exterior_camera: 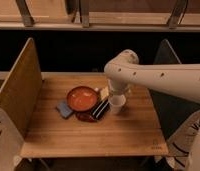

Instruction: Place the white sponge in the ceramic bowl

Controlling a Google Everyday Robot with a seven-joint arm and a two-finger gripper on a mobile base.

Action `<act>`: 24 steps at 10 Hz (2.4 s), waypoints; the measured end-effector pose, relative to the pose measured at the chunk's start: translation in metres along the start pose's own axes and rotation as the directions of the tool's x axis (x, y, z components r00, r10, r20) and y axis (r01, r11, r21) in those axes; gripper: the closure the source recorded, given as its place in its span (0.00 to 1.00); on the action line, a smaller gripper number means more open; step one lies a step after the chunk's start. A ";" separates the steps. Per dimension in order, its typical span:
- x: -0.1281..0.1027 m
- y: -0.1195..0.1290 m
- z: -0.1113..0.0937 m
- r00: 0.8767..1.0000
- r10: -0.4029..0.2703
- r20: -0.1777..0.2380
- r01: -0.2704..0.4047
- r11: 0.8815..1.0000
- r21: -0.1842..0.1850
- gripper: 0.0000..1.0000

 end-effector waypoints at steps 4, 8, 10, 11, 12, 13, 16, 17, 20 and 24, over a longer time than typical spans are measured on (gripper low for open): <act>0.000 0.000 0.000 1.000 0.000 0.000 0.000 1.000 0.000 0.20; 0.000 0.000 0.000 1.000 0.000 0.000 0.000 1.000 0.000 0.20; 0.000 0.000 0.000 1.000 0.000 0.000 0.000 1.000 0.000 0.20; 0.000 0.000 0.000 1.000 0.000 0.000 0.000 1.000 0.000 0.20; 0.000 0.000 0.000 1.000 0.000 0.000 0.000 1.000 0.000 0.20; 0.000 0.000 0.000 1.000 0.000 0.000 0.000 1.000 0.000 0.20; 0.000 0.000 0.000 1.000 0.000 0.000 0.000 1.000 0.000 0.20; 0.000 0.000 0.000 1.000 0.000 0.000 0.000 1.000 0.000 0.20; -0.003 0.001 0.000 1.000 -0.013 0.008 0.013 1.000 -0.001 0.20; -0.041 0.039 0.001 0.950 -0.303 0.080 0.305 0.952 -0.020 0.20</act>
